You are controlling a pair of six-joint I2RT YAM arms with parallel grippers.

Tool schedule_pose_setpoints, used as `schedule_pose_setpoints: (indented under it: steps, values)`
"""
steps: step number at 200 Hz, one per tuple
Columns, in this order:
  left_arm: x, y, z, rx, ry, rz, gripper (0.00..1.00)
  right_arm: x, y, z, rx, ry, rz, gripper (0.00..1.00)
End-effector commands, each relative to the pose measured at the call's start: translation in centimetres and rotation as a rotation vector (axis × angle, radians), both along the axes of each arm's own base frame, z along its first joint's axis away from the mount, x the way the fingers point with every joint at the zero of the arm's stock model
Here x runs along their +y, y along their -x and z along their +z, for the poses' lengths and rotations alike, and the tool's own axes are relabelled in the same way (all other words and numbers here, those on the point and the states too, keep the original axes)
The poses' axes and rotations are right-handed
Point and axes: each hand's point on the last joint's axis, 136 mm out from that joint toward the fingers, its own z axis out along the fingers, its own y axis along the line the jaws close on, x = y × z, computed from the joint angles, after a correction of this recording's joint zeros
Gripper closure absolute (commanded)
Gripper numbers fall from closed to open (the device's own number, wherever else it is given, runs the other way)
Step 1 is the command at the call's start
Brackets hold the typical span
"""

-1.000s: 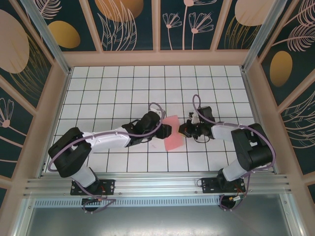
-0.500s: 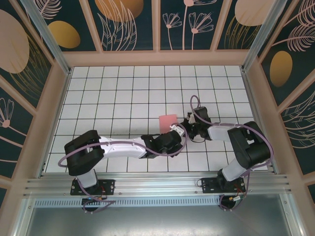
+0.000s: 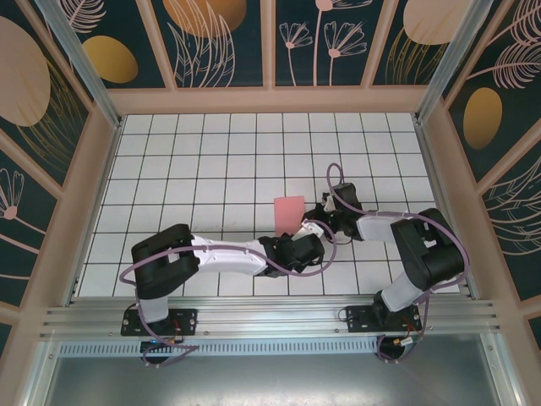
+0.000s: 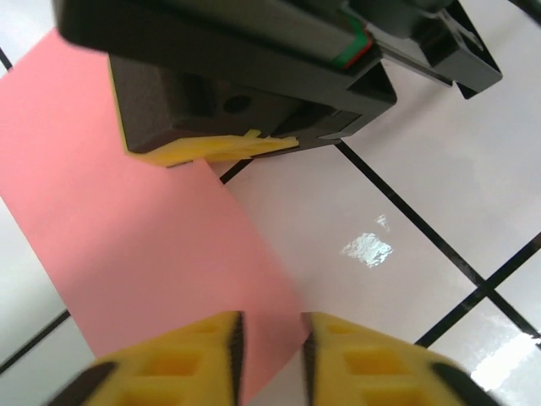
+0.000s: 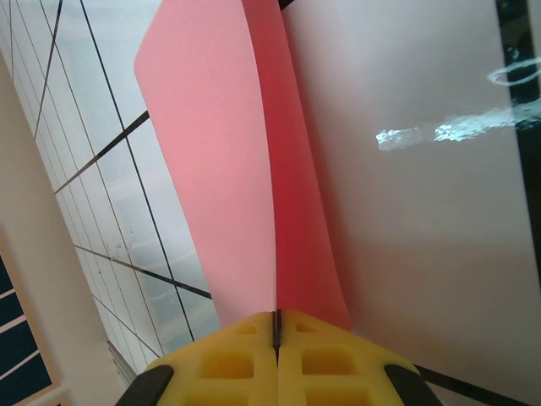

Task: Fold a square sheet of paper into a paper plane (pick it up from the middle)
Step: Third fold the triangle at the center of the table.

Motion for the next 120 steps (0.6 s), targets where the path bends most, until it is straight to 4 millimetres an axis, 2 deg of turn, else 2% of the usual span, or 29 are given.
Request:
schedule_pose_setpoints:
  steps: [1,31,81,120]
  values:
    - [-0.5,-0.6,1.7,-0.037,0.044,0.023,0.84,0.3,-0.4,0.1,-0.015,0.019,0.01,0.94]
    - [-0.5,-0.8,2.3,-0.05,0.074,0.042,1.0,0.1,-0.3,-0.1,-0.015,0.035,0.023,0.94]
    - [-0.3,-1.0,3.2,-0.049,0.136,0.061,1.0,0.2,-0.3,0.3,-0.032,0.046,0.046,0.93]
    - [0.1,-1.1,3.5,0.028,0.24,0.059,1.0,-0.1,-0.6,1.2,-0.063,0.053,0.062,0.82]
